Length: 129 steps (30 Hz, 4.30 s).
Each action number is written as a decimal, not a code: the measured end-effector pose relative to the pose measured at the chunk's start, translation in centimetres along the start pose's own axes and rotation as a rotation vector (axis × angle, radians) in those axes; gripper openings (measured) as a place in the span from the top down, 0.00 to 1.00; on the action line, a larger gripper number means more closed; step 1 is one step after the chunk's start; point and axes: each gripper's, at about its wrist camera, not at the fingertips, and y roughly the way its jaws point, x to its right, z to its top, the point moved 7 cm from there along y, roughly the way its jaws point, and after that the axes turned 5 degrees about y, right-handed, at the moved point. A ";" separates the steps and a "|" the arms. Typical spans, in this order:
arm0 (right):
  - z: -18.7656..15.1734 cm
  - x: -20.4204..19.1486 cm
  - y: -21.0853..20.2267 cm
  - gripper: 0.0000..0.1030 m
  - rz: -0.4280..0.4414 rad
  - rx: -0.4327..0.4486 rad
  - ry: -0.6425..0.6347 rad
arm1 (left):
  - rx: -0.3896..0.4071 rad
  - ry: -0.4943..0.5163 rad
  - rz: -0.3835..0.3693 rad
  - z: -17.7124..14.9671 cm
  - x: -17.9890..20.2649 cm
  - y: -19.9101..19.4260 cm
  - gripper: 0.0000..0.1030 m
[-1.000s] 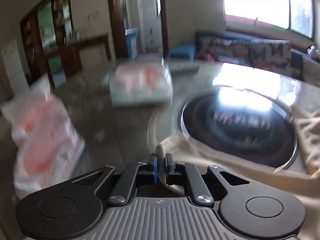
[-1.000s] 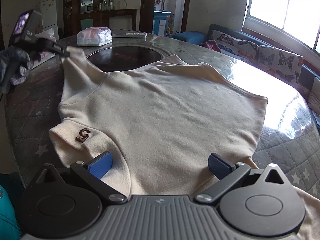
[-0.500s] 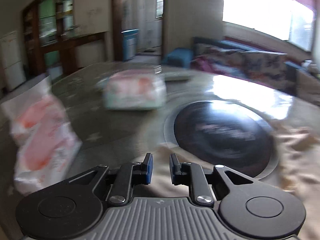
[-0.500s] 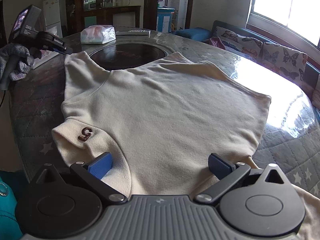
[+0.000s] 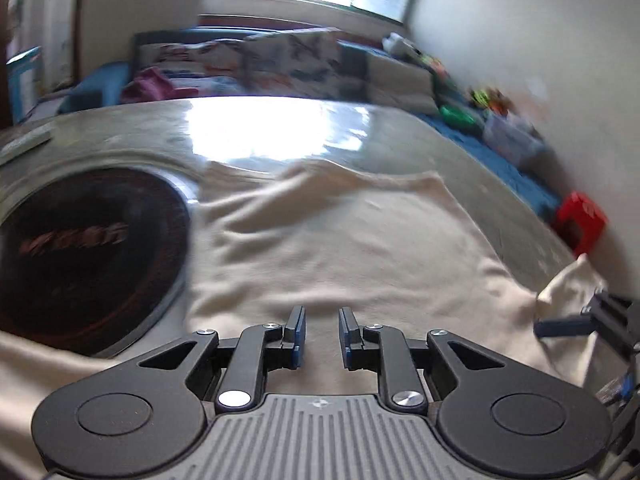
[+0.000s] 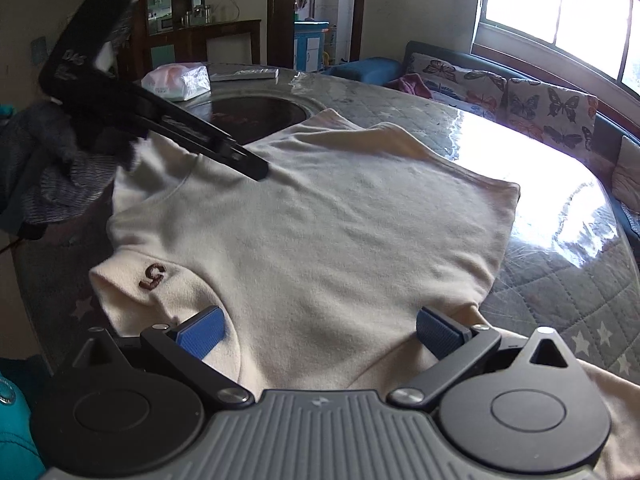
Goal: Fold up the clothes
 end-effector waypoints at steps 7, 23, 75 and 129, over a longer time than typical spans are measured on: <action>-0.4 0.1 0.2 0.00 0.016 0.007 0.001 | 0.010 0.010 0.063 1.5 -2.2 2.1 0.59; -0.6 0.5 0.3 0.00 0.045 0.028 -0.006 | 0.018 -0.092 0.295 6.8 -8.1 5.9 0.57; -7.5 12.5 -7.1 0.00 -0.305 0.087 0.430 | 0.066 0.344 0.135 -4.4 8.7 -2.6 0.27; -9.9 23.6 -13.5 0.94 -0.535 0.286 0.704 | 0.078 0.368 -0.010 0.3 16.6 2.0 0.23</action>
